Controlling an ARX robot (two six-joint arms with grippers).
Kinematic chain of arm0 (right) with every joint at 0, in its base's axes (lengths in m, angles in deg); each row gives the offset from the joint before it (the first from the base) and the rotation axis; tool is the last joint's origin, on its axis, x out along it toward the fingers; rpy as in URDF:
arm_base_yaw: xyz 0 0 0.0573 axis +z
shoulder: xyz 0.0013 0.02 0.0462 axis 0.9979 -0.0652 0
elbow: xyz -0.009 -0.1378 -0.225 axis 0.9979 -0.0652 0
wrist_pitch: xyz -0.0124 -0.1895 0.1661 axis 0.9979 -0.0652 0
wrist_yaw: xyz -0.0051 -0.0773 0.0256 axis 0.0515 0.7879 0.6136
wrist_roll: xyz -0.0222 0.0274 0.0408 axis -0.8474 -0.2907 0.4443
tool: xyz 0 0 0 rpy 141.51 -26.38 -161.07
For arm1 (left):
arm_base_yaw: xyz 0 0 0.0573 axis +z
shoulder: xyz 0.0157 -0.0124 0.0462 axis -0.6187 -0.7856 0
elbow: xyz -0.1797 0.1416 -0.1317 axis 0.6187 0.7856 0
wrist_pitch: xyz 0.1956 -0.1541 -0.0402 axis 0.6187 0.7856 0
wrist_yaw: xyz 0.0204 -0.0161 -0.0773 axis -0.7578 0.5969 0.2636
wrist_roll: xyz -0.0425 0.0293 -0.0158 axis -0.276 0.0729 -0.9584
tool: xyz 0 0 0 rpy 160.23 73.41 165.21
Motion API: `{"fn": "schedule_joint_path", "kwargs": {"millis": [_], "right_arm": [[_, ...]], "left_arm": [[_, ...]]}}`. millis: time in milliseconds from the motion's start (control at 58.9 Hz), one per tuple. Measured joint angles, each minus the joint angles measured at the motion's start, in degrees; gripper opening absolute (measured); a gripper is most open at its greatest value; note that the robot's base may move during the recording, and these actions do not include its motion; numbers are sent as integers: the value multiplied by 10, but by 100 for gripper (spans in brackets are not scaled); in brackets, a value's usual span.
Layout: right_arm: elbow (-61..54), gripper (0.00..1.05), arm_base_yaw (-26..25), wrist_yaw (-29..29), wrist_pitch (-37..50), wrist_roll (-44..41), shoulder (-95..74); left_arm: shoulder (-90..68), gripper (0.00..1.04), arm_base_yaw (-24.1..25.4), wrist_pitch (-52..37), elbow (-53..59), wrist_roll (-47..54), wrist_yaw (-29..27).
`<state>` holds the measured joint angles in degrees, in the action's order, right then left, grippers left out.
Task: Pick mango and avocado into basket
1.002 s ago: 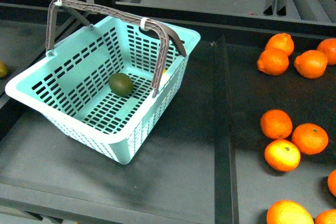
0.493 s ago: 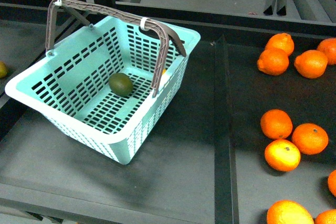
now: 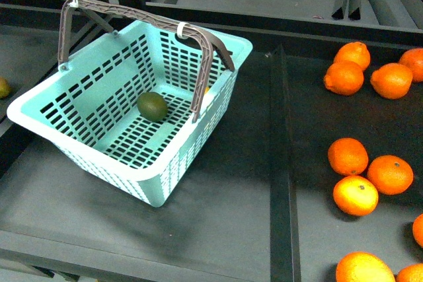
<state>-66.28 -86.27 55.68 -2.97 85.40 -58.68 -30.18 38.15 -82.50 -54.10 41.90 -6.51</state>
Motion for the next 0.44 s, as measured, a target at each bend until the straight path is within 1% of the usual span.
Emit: {"fn": "schedule_joint_path", "kwargs": {"millis": [187,221,340,357,408,442], "right_arm": [[0,97,0,0,0,0,0],[0,97,0,0,0,0,0],[0,97,0,0,0,0,0],[0,97,0,0,0,0,0],[0,97,0,0,0,0,0],[0,97,0,0,0,0,0]], "left_arm": [[0,62,0,0,0,0,0],[0,73,0,0,0,0,0],[0,98,0,0,0,0,0],[0,99,0,0,0,0,0],[0,97,0,0,0,0,0],[0,97,0,0,0,0,0]]}}
